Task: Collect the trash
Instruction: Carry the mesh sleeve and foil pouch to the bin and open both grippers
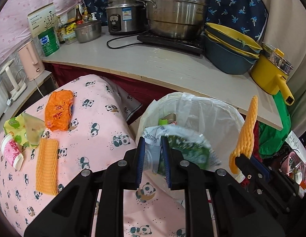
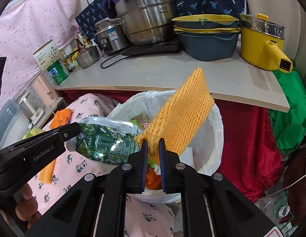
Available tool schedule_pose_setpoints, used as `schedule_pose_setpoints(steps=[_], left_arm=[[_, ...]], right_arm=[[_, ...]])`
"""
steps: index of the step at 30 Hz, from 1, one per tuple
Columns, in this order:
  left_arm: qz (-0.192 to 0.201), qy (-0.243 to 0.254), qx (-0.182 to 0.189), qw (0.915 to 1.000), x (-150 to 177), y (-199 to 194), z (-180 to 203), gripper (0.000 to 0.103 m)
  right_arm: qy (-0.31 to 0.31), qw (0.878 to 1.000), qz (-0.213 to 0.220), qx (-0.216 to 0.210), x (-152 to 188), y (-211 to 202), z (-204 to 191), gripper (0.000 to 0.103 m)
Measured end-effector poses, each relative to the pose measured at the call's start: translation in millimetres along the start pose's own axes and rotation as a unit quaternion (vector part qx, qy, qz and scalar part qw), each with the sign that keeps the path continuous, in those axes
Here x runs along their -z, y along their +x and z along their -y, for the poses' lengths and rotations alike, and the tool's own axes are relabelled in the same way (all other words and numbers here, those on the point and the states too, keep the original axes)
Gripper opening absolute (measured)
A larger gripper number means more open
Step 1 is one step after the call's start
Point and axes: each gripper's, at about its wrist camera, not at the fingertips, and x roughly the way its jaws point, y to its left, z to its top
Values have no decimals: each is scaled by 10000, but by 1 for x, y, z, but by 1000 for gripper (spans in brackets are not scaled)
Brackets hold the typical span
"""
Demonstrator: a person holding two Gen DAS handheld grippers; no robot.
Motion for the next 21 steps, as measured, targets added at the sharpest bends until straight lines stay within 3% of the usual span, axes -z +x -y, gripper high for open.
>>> schedule_pose_setpoints(steps=[1,4,8,13,21], left_arm=[[43,-27,-63,10000,-1,0,0,19],[97,-95,-155,9998,-3,1,-4,41],[137,-198,-279,9993,-4,0,-16,55],[135,-349,-411,9985,-3,-2,-33,58],[145,-496,-513,9973,2,-7,-49,59]], right_arm=[[-7,10000,-9,-5,-2,2,-1,11],[-29,10000,-10,-14,-4,7,-4,15],[-71,9999,-19,-81,-8,16,-12,18],[-104,9999,18,-129,-11,20,-22,35],[-155,9997,26,-177,-8,16,-35,37]])
